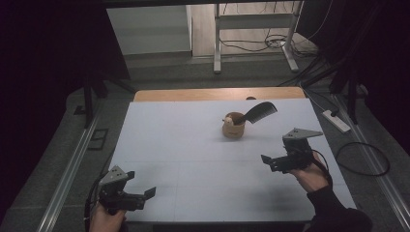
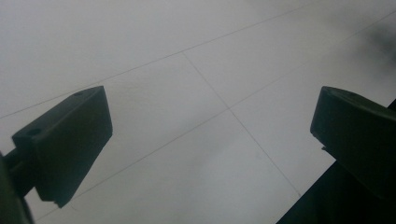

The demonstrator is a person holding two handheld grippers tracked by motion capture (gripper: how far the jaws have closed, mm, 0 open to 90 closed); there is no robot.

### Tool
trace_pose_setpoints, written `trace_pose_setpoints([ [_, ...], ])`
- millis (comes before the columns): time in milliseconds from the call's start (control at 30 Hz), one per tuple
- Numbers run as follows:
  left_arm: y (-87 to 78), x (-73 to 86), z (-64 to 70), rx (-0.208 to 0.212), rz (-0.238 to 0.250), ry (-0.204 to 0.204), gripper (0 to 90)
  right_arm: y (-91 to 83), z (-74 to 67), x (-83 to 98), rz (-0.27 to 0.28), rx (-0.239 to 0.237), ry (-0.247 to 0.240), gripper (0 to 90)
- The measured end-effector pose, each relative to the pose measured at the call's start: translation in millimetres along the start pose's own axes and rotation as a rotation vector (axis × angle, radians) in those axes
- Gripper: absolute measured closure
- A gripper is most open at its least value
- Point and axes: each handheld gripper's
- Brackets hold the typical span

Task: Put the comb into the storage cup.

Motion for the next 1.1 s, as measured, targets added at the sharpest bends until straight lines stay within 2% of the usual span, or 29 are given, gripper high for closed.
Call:
trace_pose_setpoints([
  [267, -0.2, 0.2, -0.5, 0.004, 0.004, -0.005, 0.0, -7.9, 0.5, 8.1, -0.004, 0.005, 0.011, 0.0],
  [400, -0.5, 0.2, -0.7, 0.005, 0.006, -0.008, 0.0, -11.9, 0.0, 12.8, -0.01, 0.011, 0.0, 0.0],
  [700, -1.0, 0.4, -1.4, 0.003, 0.01, -0.016, 0.0, -21.6, 2.3, 24.9, -0.009, 0.015, 0.028, 0.0],
  [1100, -0.8, 0.4, -1.4, 0.0, 0.007, -0.019, 0.0, -32.8, 2.8, 41.7, -0.015, 0.038, 0.012, 0.1],
])
Point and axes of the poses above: each handheld gripper's, and its own axes: y roughly forward along the jaws, x roughly out of its underside, z roughly to its right, and after that the axes turned 1 degree about y, right-handed
